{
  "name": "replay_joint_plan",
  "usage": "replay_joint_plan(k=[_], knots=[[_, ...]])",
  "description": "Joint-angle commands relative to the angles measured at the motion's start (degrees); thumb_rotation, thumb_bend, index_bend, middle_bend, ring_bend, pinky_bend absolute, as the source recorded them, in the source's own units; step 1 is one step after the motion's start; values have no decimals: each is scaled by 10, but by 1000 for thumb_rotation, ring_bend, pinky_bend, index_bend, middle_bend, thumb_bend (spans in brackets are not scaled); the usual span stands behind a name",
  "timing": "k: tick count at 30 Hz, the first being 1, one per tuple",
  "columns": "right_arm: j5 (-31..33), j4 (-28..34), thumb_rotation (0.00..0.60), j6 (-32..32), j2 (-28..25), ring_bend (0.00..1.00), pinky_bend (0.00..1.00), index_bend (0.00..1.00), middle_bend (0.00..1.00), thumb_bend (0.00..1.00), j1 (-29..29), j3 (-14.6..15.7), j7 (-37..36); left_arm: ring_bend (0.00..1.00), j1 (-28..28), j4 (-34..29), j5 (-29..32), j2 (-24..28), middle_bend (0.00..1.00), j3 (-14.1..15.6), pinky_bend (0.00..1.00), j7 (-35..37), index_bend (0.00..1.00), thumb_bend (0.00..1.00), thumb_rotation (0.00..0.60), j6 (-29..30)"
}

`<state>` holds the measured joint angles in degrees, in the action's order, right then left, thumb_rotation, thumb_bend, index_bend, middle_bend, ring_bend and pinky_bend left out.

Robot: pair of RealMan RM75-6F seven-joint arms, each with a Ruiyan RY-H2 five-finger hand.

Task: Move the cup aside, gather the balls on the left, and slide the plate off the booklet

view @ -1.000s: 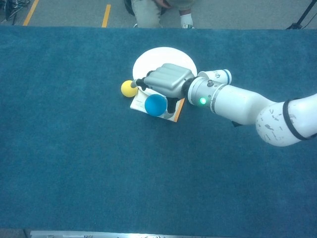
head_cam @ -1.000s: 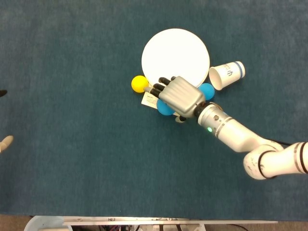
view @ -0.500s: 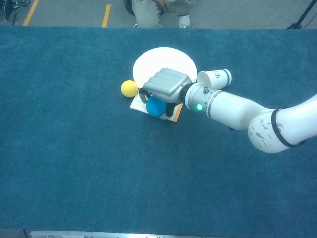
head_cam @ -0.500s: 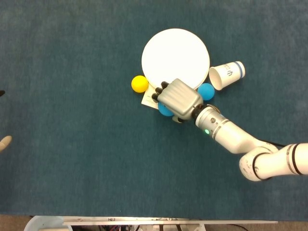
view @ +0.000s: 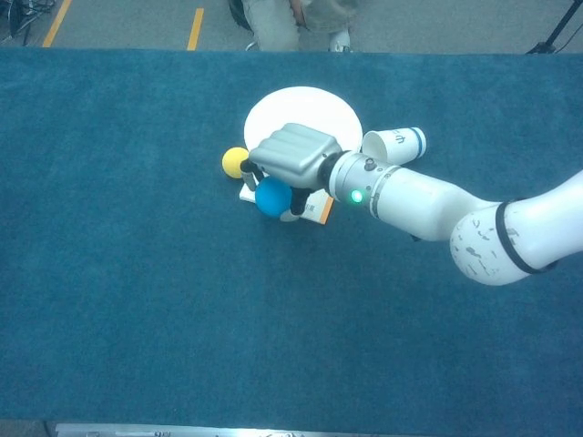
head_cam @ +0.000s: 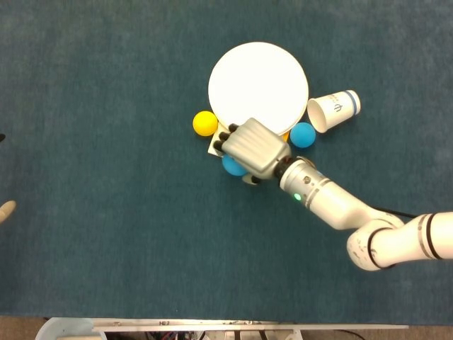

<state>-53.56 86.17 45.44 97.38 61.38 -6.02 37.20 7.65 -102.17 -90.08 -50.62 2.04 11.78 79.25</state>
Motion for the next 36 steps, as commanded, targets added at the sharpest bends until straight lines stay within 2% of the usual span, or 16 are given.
replay_joint_plan(k=[1,11,21,27,31,36], knots=[[7,9,600,0,2,344,675,517,419,211,12,-11,7,52,0,-2,-1,1,106,1,50,-2,149,184,600,0],[104,4,600,6,39,344,675,517,419,198,82,-44,82,52,-8,-16,-6,13,106,4,50,-10,149,184,600,12],[183,-22,600,19,72,343,628,508,418,188,132,-33,141,52,-14,-29,-13,20,106,8,50,-19,149,184,600,18],[211,-30,600,18,76,278,532,268,345,182,146,-20,157,52,-17,-29,-11,21,106,8,50,-20,149,184,600,21],[205,-25,600,16,69,221,467,125,268,181,146,-20,143,52,-18,-27,-10,20,106,8,51,-19,149,184,600,20],[178,-13,600,18,54,195,440,57,230,171,139,-22,117,52,-16,-26,-10,18,106,7,51,-18,149,184,600,18]])
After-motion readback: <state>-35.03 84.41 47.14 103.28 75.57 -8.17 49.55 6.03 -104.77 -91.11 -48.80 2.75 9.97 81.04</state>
